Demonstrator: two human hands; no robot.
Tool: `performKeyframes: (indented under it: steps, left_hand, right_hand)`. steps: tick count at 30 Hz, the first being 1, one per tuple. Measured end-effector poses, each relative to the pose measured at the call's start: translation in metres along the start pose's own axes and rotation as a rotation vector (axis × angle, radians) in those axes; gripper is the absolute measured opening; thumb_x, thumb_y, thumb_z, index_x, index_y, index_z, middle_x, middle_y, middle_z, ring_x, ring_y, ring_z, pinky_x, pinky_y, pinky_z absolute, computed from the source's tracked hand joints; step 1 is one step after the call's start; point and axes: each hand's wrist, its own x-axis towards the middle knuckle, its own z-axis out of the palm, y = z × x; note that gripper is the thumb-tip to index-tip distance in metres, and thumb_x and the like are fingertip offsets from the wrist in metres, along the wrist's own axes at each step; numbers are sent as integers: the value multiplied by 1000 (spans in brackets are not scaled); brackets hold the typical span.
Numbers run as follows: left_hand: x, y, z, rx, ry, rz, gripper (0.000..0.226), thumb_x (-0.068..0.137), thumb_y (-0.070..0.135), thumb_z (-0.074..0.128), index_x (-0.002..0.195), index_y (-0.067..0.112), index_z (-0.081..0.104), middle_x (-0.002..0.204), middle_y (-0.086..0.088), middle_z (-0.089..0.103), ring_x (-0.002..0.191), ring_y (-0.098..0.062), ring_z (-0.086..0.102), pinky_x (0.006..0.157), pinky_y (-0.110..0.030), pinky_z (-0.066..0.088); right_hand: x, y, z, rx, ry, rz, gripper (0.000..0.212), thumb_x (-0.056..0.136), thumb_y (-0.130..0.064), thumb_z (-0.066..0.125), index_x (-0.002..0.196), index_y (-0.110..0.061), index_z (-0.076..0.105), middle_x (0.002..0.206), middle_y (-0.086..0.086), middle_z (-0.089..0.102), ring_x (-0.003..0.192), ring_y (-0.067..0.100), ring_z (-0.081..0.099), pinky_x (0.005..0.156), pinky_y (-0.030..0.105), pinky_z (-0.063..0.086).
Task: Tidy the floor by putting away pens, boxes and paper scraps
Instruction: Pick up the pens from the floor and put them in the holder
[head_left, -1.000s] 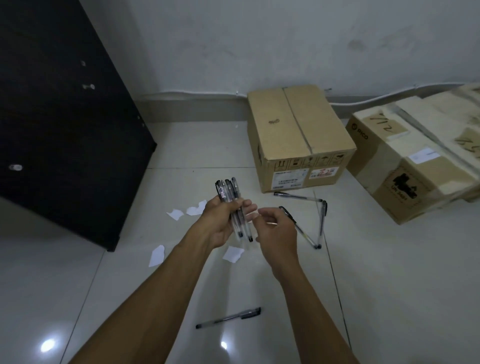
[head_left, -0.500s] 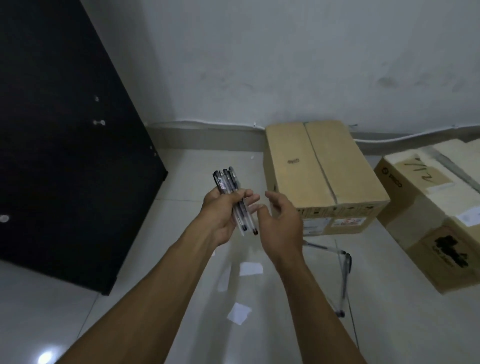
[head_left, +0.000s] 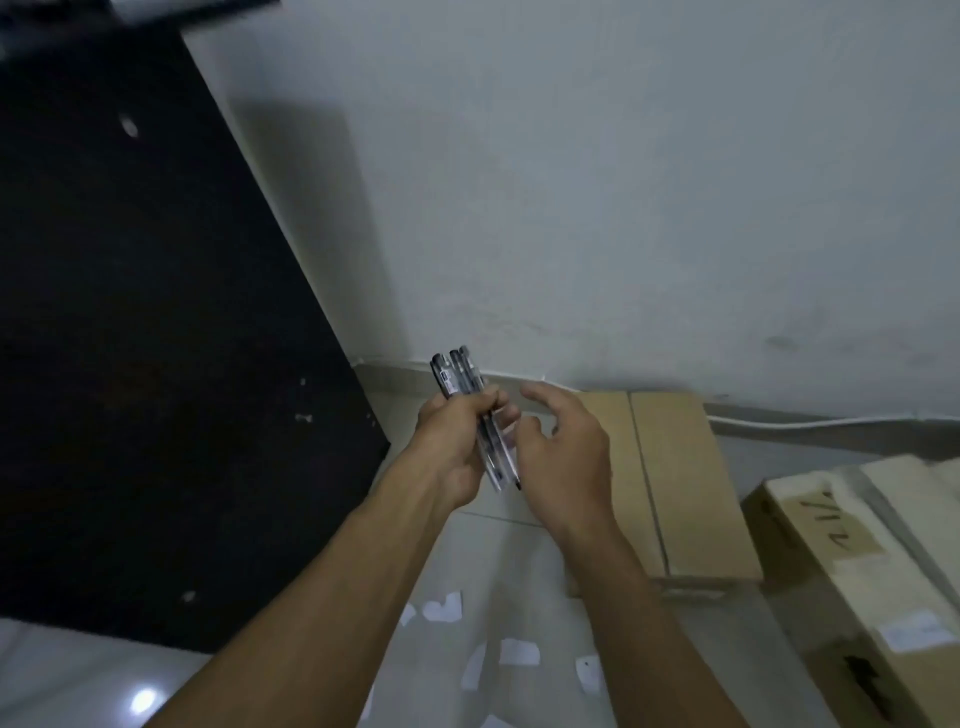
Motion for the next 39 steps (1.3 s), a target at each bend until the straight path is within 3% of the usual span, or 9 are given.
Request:
performKeyframes:
  steps: [3,9,13,17,22,28,35,37,39]
  left_hand:
    - [-48,54,27,41,76,-49,11,95,14,53,104,7,52,69,-6,55,60,-16,56,45,-23,53]
    - [-136,165,75,77,108,-57,13,94,22,57,91,13,48,58,0,43,47,-12,39,43,-23,36]
    - [-180,244,84,56,43,7,10,96,19,52,88,13,51,64,-3,45,53,-14,42,51,-28,39]
    - [-201,310,64,179,23,152,6,97,13,50,92,11,52,65,-3,49,52,-12,48,52,-26,46]
    - [-201,383,14,250,56,309,12,98,11,47,106,13,56,72,-5,55,61,-15,58,61,-27,51]
    - [-171,455,-32,274,56,460,14,99,11,45,106,18,55,69,-1,58,67,-16,65,70,-34,54]
    - [-132,489,-78,290,13,535,17,98,13,47,114,17,53,71,-1,64,73,-17,70,74,-39,57]
    - [-123,492,-85,249,9,532,17,98,13,47,114,18,53,72,-2,65,74,-17,71,75,-39,57]
    - [-111,498,-91,202,11,523,18,99,13,46,115,17,53,74,-3,65,75,-18,71,75,-40,57]
  right_hand:
    - [1,-74,-32,-2,-54,31,36,88,-9,51,121,-18,61,129,-4,59,118,9,50,90,14,31]
    - [3,-213,-83,-23,-152,-13,37,91,-7,49,125,-17,58,133,-2,55,118,7,49,95,14,35]
    - [12,-297,-83,5,-156,-75,35,92,-9,51,126,-17,58,131,0,56,117,11,52,94,13,32]
    - [20,-351,-46,9,-154,-107,37,91,-10,51,127,-15,57,132,2,57,117,12,52,94,14,31]
    - [27,-392,12,11,-178,-147,38,94,-13,50,131,-17,53,136,-1,54,122,11,49,96,14,31]
    - [50,-412,86,-34,-189,-128,43,94,-13,51,137,-11,47,139,4,51,126,15,46,94,9,28]
    - [65,-406,169,-89,-229,-88,44,95,-15,49,138,-10,44,143,4,45,132,17,41,111,27,31]
    - [64,-404,184,-108,-255,-94,45,95,-16,48,140,-11,42,147,3,42,137,16,35,114,28,26]
    - [68,-401,199,-156,-275,-108,47,96,-16,46,142,-11,38,151,2,36,142,14,24,113,19,15]
